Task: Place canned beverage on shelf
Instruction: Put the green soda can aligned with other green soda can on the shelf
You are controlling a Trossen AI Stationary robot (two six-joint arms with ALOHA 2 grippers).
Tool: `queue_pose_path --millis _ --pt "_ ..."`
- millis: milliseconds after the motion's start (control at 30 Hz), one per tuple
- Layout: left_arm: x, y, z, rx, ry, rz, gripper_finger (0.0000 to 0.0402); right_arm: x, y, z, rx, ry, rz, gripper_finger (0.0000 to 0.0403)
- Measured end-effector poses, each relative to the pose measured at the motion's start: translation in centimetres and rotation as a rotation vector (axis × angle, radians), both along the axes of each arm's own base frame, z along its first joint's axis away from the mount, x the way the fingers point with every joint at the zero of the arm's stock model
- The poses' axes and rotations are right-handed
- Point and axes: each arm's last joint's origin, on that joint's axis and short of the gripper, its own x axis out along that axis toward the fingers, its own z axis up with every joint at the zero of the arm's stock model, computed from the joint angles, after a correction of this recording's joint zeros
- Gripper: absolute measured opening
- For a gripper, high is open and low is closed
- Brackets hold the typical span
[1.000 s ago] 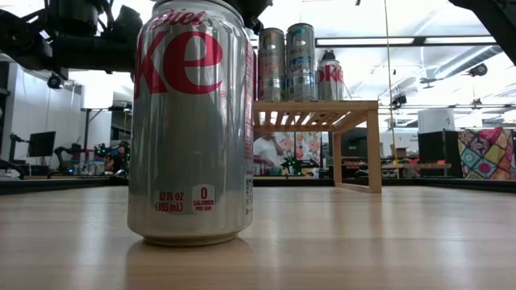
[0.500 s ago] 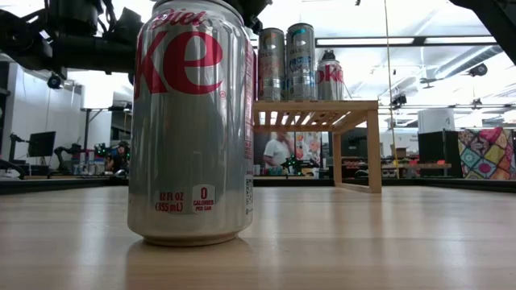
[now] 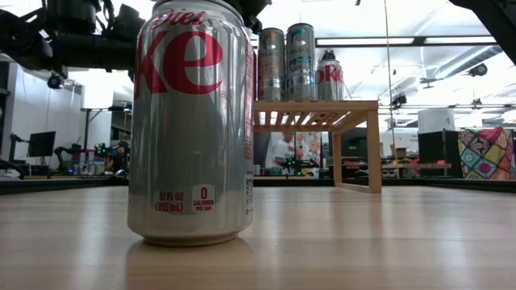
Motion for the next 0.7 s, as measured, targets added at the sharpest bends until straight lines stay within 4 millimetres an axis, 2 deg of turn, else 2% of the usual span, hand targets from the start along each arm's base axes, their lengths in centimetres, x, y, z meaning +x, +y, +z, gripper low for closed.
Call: queue_pose_path --millis 500,700 --pt "-0.24 0.01 0.34 0.016 -0.021 0.034 0.0001 0.07 -0.03 0.11 -0.013 -0.01 -0.002 0.0012" --pt "-0.13 -0.14 0.27 0.029 -0.01 -0.025 0.0001 0.05 -0.06 0.14 -0.019 -0.008 -0.003 0.0012"
